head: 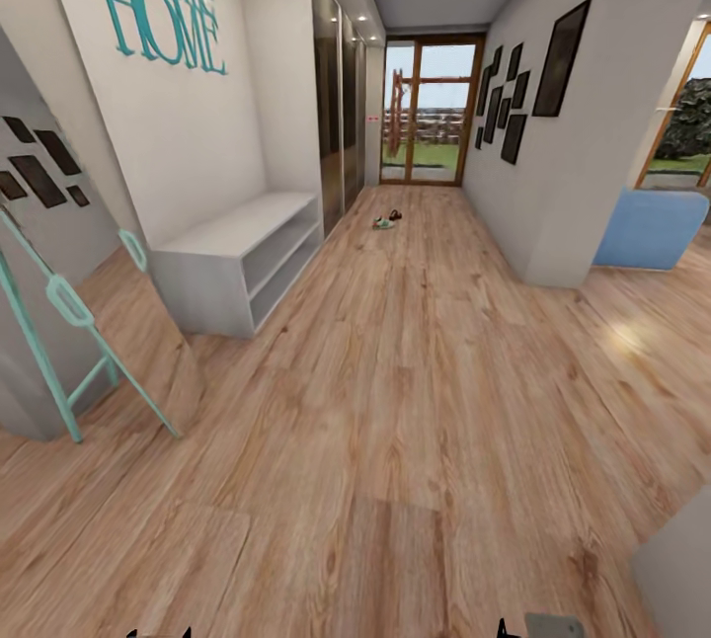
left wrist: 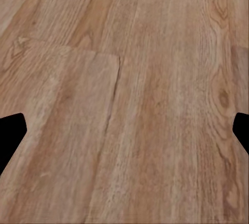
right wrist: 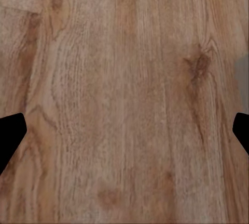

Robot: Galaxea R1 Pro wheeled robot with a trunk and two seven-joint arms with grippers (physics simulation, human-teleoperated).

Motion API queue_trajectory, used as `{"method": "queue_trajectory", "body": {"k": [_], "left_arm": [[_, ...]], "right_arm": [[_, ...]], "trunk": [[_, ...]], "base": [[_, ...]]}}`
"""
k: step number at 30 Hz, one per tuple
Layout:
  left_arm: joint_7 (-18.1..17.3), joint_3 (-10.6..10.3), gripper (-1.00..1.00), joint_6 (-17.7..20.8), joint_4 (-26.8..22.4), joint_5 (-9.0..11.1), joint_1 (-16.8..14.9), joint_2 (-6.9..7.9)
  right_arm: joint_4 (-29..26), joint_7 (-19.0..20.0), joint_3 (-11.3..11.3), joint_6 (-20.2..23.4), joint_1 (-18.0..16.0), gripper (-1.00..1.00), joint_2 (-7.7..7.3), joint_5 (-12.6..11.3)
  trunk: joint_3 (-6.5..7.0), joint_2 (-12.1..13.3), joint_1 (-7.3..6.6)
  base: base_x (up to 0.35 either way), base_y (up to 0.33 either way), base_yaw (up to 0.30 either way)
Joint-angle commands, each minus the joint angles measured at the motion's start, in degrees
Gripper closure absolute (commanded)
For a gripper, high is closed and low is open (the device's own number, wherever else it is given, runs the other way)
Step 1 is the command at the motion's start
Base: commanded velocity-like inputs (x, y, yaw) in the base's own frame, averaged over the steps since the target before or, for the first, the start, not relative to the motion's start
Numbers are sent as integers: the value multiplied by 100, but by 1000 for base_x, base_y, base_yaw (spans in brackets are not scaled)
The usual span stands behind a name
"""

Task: Pick up the two gym shoes and the two sandals from the corridor floor and place them onto the hallstand (shoe rack) in the corridor, making sure they are on the rack and not on the floor. Arrange them so the two gym shoes are next to each other and the two sandals are next to each other.

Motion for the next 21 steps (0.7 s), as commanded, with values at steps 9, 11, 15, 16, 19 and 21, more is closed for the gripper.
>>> {"method": "queue_trajectory", "body": {"k": [9,11,15,16,19,21], "left_arm": [[-41,48,-100,-13,6,-27,-5,-4],[-41,48,-100,-13,2,-27,-5,-2],[-41,49,-100,-13,-2,-27,-5,-2],[-41,49,-100,-13,-2,-27,-5,-2],[-41,49,-100,-13,2,-27,-5,-2],[-41,49,-100,-13,3,-27,-5,-6]], "right_arm": [[6,-18,-47,-15,-6,-100,0,61],[6,-18,-47,-15,-4,-100,0,61],[6,-18,-47,-15,-4,-100,0,61],[6,-18,-47,-15,-4,-100,0,61],[6,-18,-49,-15,-5,-100,0,61],[6,-18,-48,-15,-4,-100,0,61]], "trunk": [[-5,-2,3],[-5,-2,3],[-5,-2,3],[-5,-2,3],[-5,-2,3],[-5,-2,3]], "base": [[340,0,0],[340,0,0],[340,0,0],[340,0,0],[340,0,0],[340,0,0]]}}
